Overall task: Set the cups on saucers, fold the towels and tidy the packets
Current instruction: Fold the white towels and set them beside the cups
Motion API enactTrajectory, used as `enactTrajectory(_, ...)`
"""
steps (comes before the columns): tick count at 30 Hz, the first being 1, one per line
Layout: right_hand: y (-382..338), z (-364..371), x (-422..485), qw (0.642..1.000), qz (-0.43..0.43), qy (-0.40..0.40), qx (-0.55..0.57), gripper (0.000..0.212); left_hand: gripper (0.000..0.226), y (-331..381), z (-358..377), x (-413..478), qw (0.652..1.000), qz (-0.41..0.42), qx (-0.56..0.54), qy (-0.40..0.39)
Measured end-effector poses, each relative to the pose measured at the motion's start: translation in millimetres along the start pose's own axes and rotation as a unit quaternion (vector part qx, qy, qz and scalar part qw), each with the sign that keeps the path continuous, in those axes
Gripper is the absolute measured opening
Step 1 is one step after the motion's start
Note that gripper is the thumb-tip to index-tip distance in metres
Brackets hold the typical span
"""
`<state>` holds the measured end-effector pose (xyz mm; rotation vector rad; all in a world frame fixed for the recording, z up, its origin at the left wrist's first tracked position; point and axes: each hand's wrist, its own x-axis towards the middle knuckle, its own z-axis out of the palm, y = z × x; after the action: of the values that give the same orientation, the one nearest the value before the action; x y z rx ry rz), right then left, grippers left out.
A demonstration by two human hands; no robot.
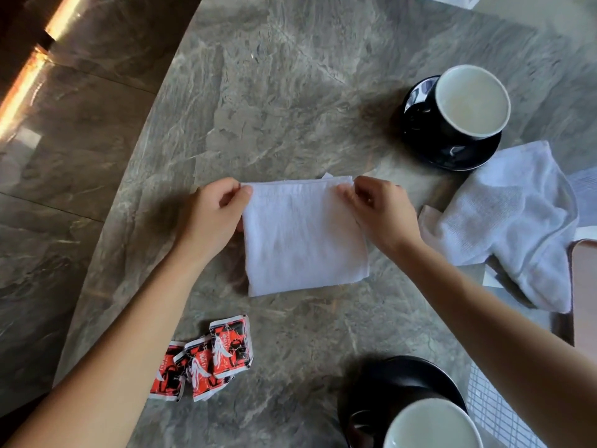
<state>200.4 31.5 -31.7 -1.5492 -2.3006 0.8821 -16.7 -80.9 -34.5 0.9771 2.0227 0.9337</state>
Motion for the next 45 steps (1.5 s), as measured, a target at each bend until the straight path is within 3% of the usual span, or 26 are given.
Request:
enactTrajectory(3, -3, 2, 4, 0.999, 0.005, -0.001, -0.042, 0.043, 0.032, -2, -2, 7, 1.0, 0.013, 0.018, 0.015)
enactTrajectory(6, -7, -4, 6, 0.998, 0.05, -0.025, 0.025, 0.022, 0.019, 3, -1, 6, 0.997, 0.026, 0.044, 0.055)
enactTrajectory(7, -10, -8, 3, 0.998, 0.052, -0.014, 0.041, 0.026, 0.022, 5, -1, 2, 0.994, 0.041, 0.054, 0.081)
enactTrajectory(10, -22, -15, -16, 0.996, -0.061, 0.05, -0.028, 0.036, 0.038, 12, 3, -22, 0.976, 0.14, 0.122, 0.117)
enactTrajectory(12, -34, -5, -36, 0.983, -0.164, 0.011, -0.087, 0.045, 0.045, 13, 16, -38, 0.957, 0.186, 0.209, 0.076)
enactTrajectory(15, -39, 25, -55, 0.957, -0.242, -0.091, -0.128, 0.051, 0.058, 15, 42, -53, 0.946, 0.158, 0.282, -0.009)
enactTrajectory(18, -34, 41, -56, 0.951, -0.237, -0.122, -0.156, 0.056, 0.057, 6, 53, -53, 0.931, 0.158, 0.327, -0.025)
enactTrajectory(25, -26, 46, -53, 0.944, -0.241, -0.099, -0.202, 0.061, 0.058, -5, 56, -50, 0.901, 0.16, 0.402, -0.031)
enactTrajectory(29, -10, 33, -46, 0.937, -0.232, -0.115, -0.236, 0.079, 0.064, -10, 54, -50, 0.891, 0.152, 0.427, -0.02)
enactTrajectory(40, 2, 30, -43, 0.947, -0.221, -0.112, -0.204, 0.085, 0.071, -6, 55, -50, 0.878, 0.121, 0.462, -0.031)
enactTrajectory(45, 1, 21, -40, 0.953, -0.225, -0.143, -0.147, 0.084, 0.072, 6, 51, -53, 0.903, 0.109, 0.414, -0.038)
